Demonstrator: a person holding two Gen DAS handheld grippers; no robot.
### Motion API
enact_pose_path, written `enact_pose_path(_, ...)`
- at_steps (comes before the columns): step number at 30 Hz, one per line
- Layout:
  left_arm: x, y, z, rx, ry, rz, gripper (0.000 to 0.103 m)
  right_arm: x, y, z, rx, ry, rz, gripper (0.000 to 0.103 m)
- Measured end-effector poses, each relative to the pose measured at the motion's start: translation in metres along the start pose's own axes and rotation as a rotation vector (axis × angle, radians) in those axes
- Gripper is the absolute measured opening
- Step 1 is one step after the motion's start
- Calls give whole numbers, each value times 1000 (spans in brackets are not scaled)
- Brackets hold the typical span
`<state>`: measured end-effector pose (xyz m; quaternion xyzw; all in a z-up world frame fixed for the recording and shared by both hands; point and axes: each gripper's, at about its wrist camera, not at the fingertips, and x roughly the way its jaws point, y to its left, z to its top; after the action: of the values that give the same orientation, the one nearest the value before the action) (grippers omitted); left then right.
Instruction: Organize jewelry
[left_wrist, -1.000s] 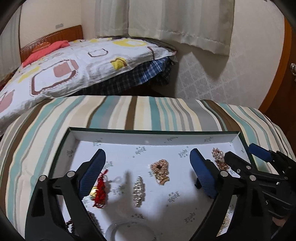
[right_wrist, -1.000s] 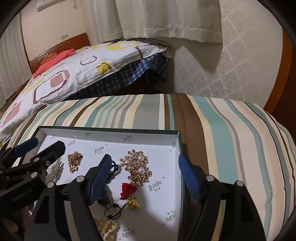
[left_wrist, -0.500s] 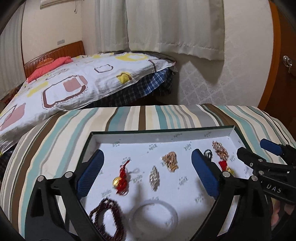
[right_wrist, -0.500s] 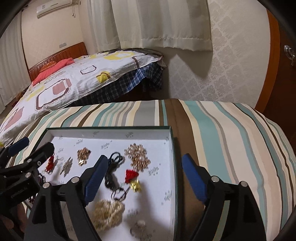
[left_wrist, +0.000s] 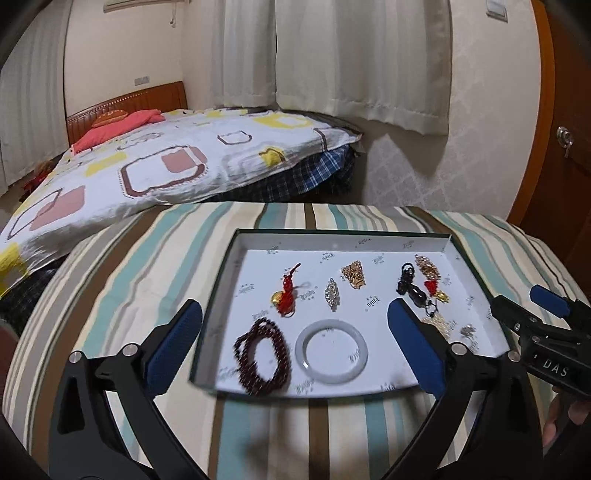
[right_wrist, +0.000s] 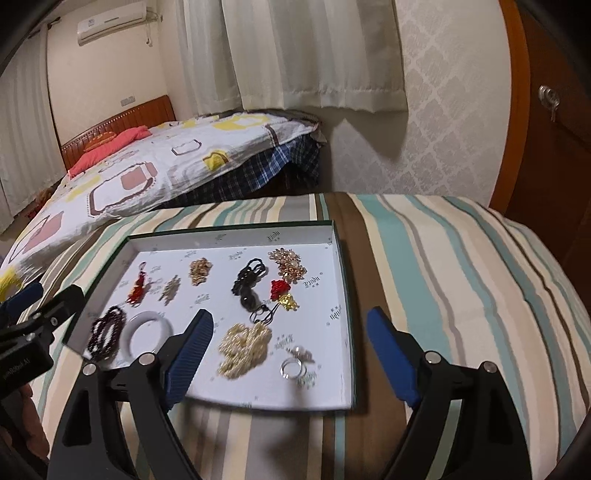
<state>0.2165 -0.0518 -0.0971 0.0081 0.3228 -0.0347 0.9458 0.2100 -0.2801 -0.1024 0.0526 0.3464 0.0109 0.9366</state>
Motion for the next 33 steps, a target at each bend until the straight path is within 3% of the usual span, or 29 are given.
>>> enact_pose_path(18,-143,-1,-13,19,-135,18,99,-138,19,-9,-49,-183,27,84)
enact_pose_path(33,-222,20,-20,-53,-218,34,99,-210,36,-18,-77,-296,45,85)
